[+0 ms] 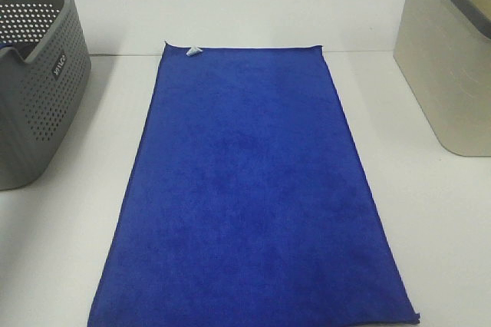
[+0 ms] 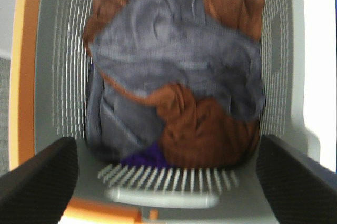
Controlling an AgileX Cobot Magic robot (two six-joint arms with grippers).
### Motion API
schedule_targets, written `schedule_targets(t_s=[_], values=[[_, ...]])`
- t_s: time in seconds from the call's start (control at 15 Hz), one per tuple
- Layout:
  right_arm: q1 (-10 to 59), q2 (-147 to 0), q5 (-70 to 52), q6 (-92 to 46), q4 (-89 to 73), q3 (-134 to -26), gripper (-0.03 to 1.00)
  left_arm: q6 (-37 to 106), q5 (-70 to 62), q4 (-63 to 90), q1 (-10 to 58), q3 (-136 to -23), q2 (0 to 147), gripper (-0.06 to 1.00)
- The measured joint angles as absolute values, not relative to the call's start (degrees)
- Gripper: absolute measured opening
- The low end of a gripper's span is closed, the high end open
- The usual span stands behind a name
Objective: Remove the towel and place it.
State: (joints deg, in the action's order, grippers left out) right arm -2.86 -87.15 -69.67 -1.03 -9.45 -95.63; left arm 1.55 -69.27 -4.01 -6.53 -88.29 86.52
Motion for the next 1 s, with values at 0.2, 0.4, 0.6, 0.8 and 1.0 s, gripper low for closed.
schedule_targets(t_s=[0.2,0.4,0.6,0.8,1.0], values=[[-2.86,-68.58,-69.73,-1.03,-7.39,-73.45,0.71,3.78,-65.32,-2.69,-6.53,-72.99,70.99,0.86],[-2.86,-50.42,-69.79,-1.03,-6.88,-56.32,0.71,4.18,-61.31,-2.81,-6.53,-59.01,57.52,0.86],[-2.86,-31.97,-69.90,-1.03,-6.47,-43.77,0.71,4.41,-54.09,-3.55,-6.53,-47.38,42.34,0.86],[-2.86,-21.37,-67.84,-1.03,-5.27,-37.01,0.71,4.47,-50.59,-3.38,-6.53,-38.96,30.02,0.86],[-2.86,-12.61,-67.72,-1.49,-3.95,-31.23,0.71,4.47,-50.25,-3.50,-6.53,-32.03,18.68,0.86]])
